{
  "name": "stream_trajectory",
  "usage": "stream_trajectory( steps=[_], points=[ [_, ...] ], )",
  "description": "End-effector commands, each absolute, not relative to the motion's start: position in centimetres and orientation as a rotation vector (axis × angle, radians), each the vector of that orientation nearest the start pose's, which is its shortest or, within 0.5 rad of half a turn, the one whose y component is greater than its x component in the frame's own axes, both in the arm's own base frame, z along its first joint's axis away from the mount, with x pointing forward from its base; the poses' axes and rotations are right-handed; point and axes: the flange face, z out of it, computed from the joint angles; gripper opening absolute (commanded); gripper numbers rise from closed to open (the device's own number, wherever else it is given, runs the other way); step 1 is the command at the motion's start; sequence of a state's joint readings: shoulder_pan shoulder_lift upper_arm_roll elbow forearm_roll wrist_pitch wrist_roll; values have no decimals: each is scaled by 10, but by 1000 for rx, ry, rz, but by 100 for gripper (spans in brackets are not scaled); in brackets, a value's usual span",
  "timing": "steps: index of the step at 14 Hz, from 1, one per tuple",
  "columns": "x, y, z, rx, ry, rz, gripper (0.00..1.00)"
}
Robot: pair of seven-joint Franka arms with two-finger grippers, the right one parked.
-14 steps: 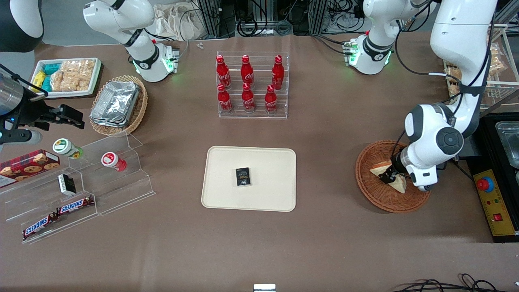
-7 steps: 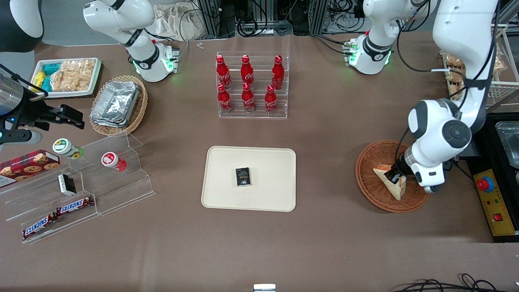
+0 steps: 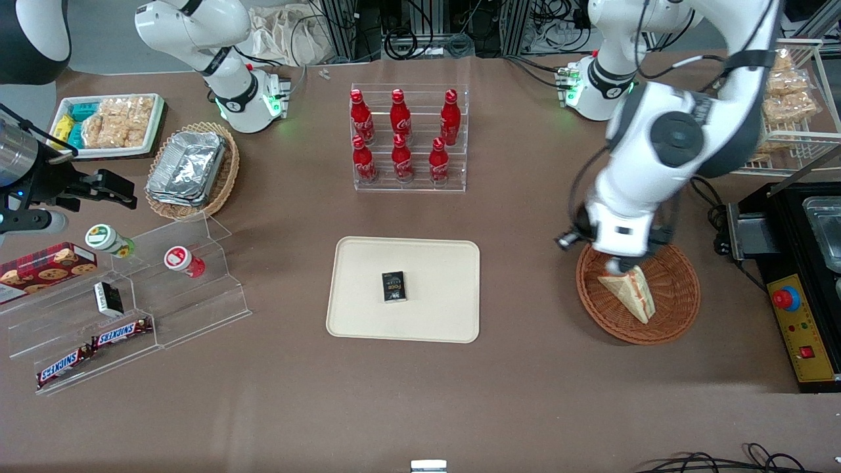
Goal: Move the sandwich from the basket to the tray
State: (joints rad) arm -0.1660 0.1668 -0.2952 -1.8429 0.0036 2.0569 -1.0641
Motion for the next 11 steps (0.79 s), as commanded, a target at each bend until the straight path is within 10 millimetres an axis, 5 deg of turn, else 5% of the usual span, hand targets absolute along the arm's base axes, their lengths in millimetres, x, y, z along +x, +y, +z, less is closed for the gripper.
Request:
stream_trajectory(
  steps=[1,2,3,4,5,7,11],
  points=[
    [559,-292,448,-3066,-929,-67,0],
    [559,-291,450,-3069,-893,-83,0],
    [557,-292,453,-3078,-830,-96,16],
    [556,-291,455,-3086,-765,-95,73],
    [556,-284,459,-3082,-717,-88,100],
    [563,-255,483,-3050,-683,-58,100],
    [573,-143,522,-3008,-506,59,100]
  ],
)
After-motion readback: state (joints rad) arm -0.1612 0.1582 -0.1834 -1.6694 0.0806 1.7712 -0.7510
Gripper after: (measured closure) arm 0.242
